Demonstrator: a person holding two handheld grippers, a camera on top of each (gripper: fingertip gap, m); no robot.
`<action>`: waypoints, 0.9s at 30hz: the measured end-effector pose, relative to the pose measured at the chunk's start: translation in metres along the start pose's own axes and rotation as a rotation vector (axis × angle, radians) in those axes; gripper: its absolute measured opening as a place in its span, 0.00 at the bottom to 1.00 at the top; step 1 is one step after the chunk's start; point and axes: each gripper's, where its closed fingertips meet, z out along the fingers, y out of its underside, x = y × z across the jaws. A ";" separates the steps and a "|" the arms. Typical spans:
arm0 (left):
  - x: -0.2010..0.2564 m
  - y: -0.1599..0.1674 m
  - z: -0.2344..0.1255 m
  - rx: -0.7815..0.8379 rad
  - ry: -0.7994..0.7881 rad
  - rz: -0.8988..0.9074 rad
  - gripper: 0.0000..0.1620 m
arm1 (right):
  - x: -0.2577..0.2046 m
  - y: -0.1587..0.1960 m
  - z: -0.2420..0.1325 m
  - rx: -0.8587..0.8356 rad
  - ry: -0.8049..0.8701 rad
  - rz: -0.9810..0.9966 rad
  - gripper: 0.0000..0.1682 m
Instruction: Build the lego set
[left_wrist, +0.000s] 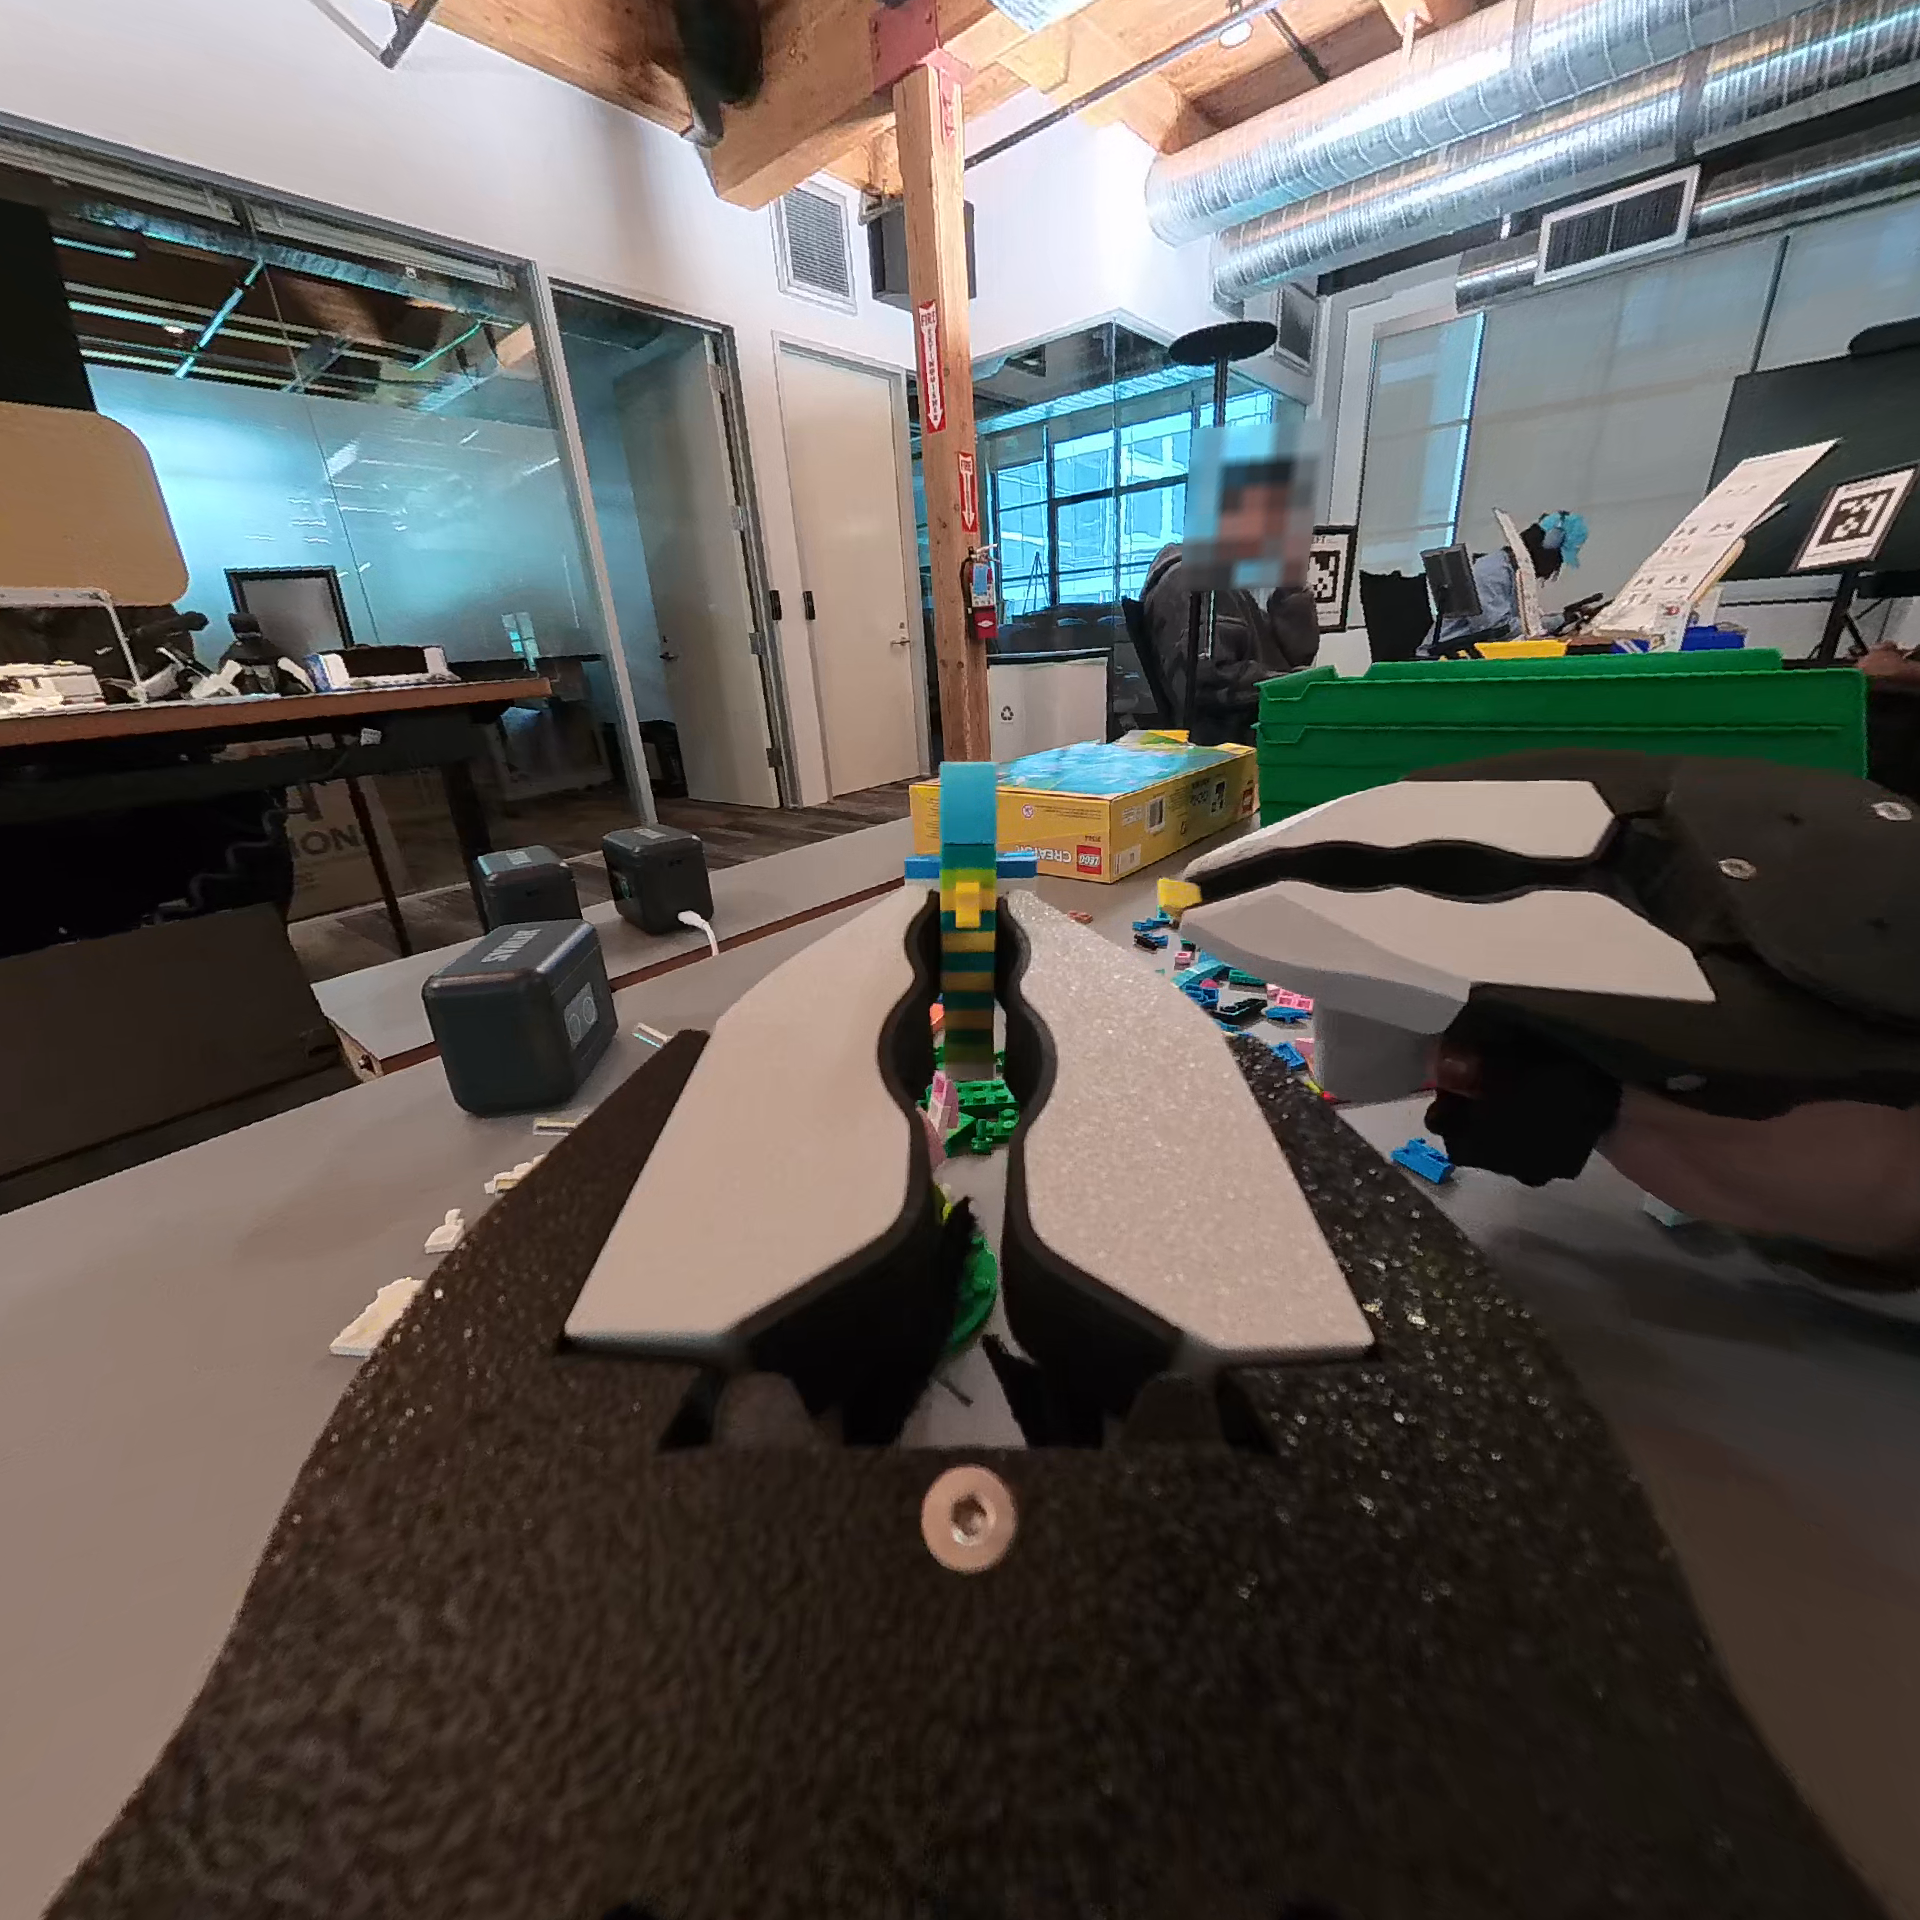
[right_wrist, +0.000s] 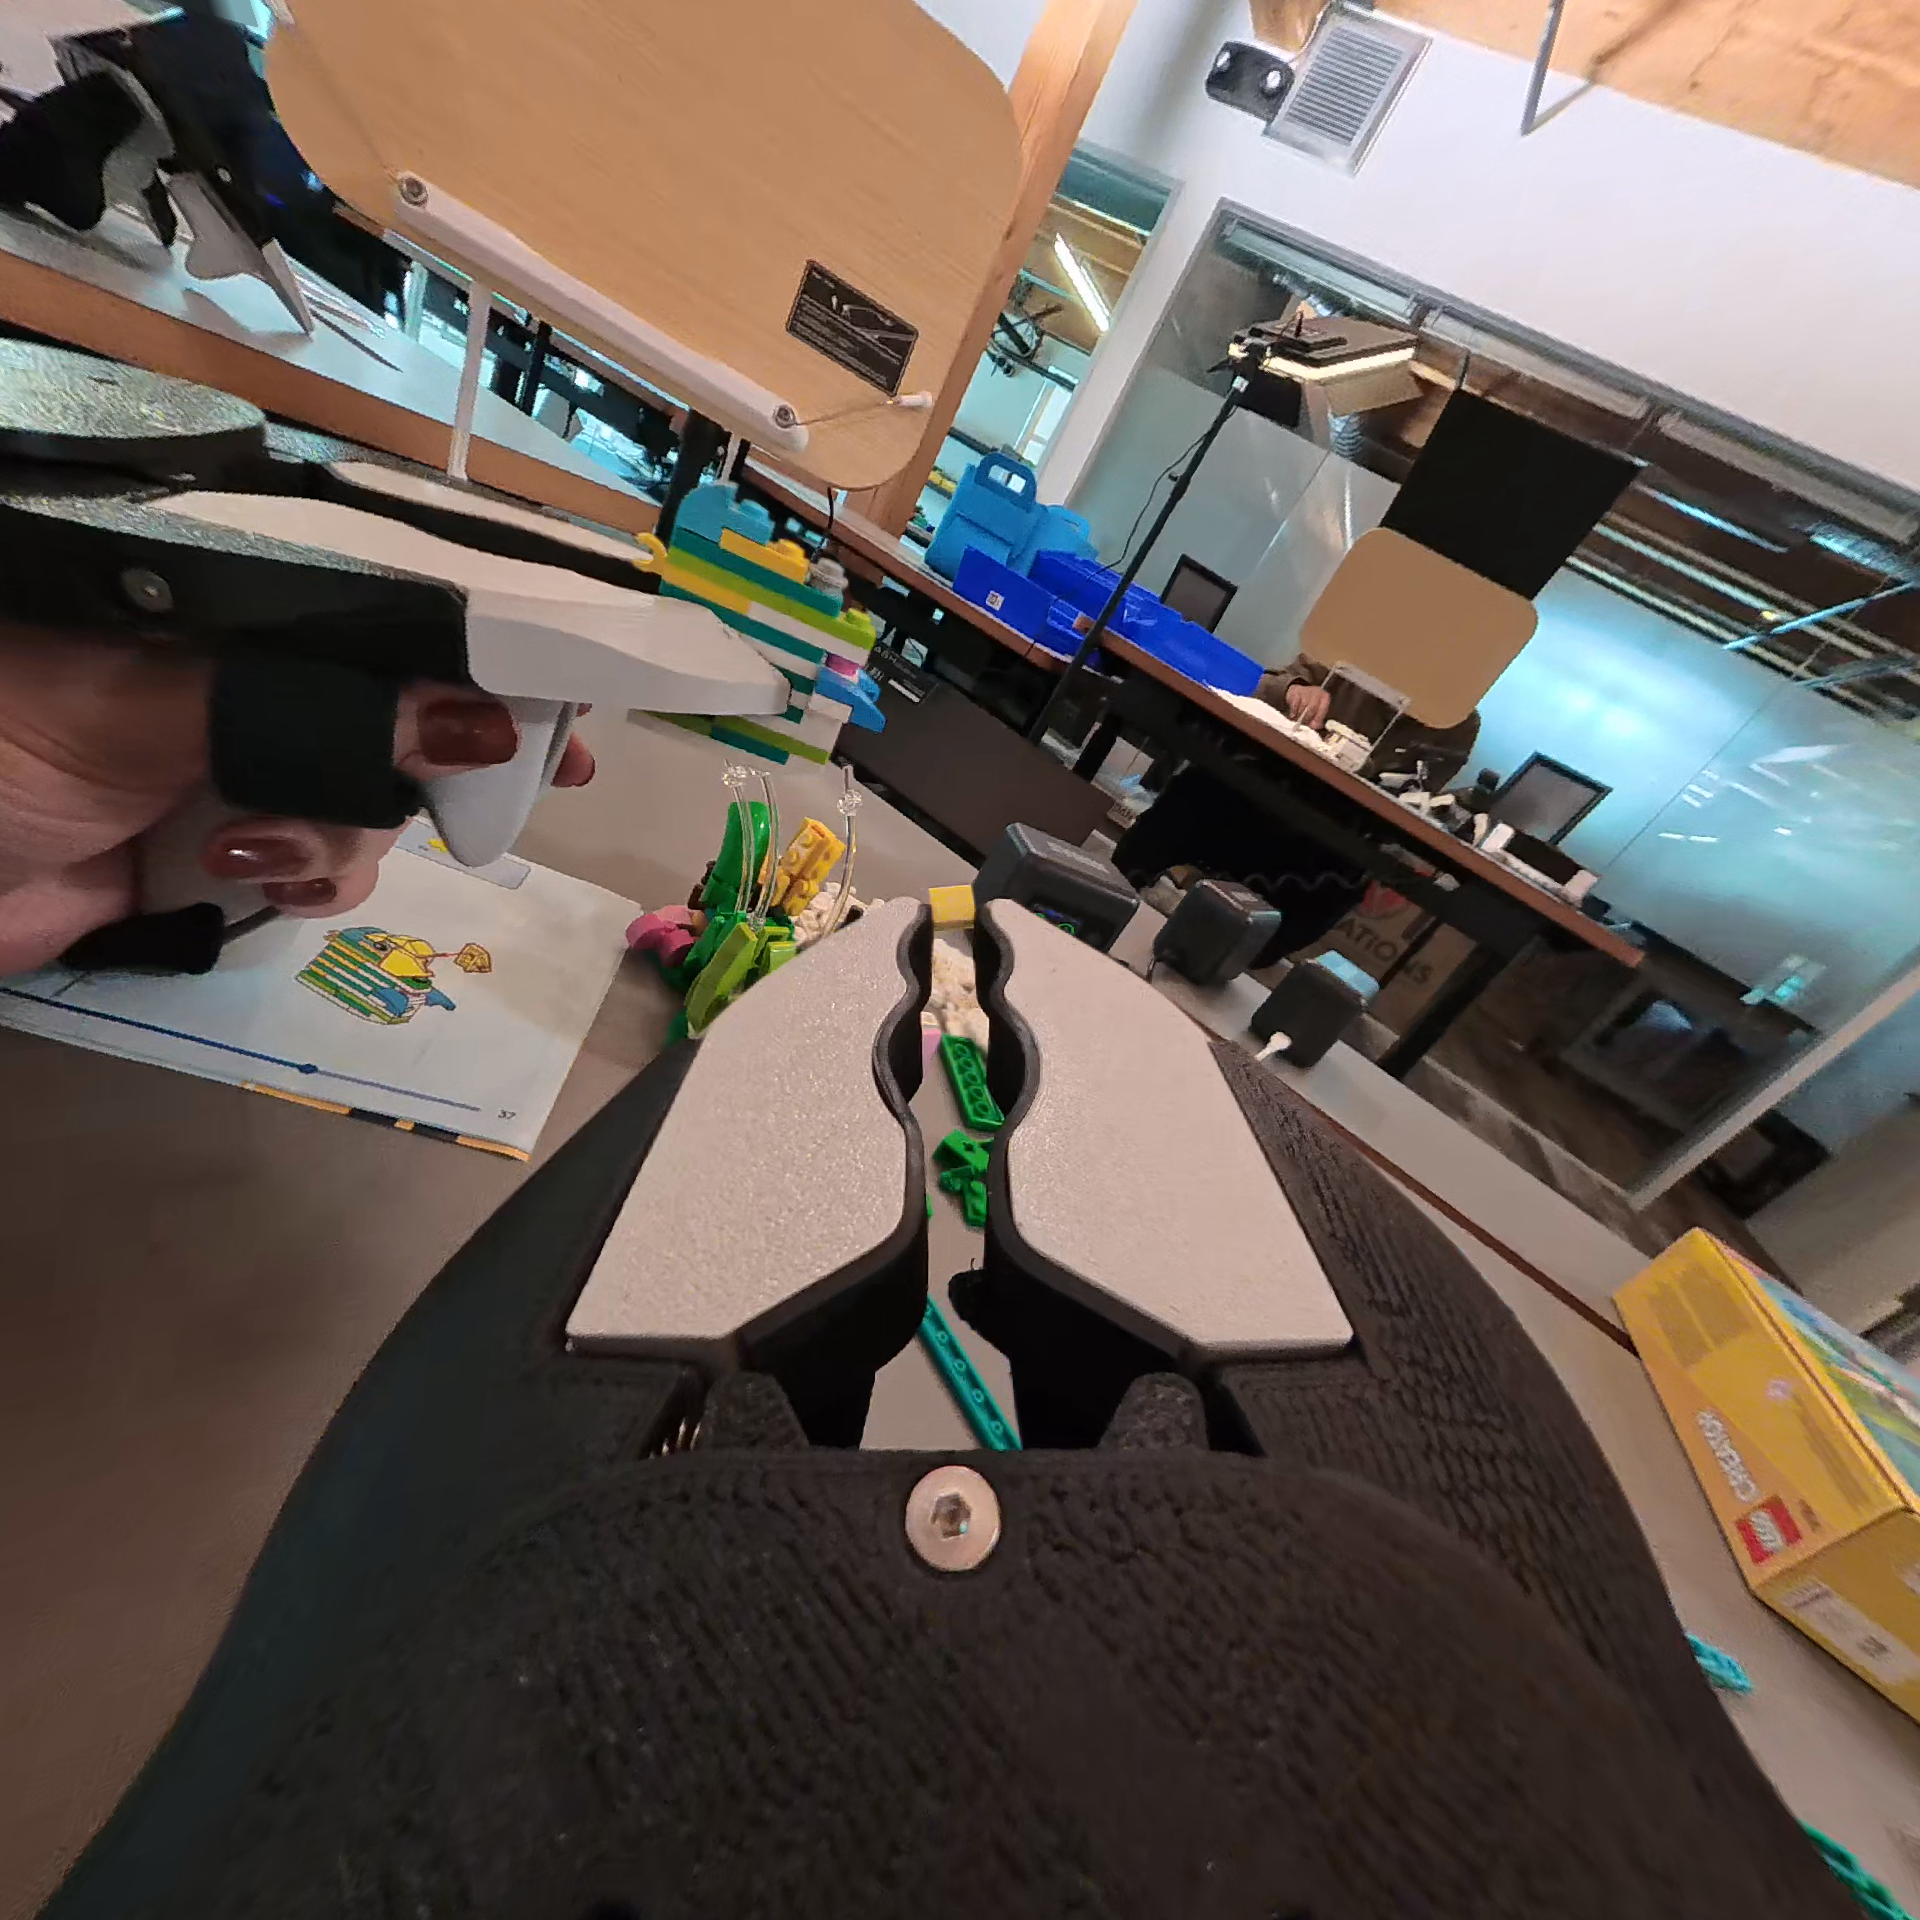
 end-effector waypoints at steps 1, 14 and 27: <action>0.000 0.000 0.000 0.001 -0.001 0.004 0.05 | 0.001 -0.001 -0.001 0.006 0.007 -0.007 0.04; 0.002 0.001 0.001 0.011 0.002 0.004 0.05 | 0.025 -0.004 -0.005 0.008 0.151 -0.107 0.04; 0.003 0.004 0.001 -0.016 0.015 0.012 0.05 | 0.037 -0.025 -0.018 0.064 0.183 -0.140 0.03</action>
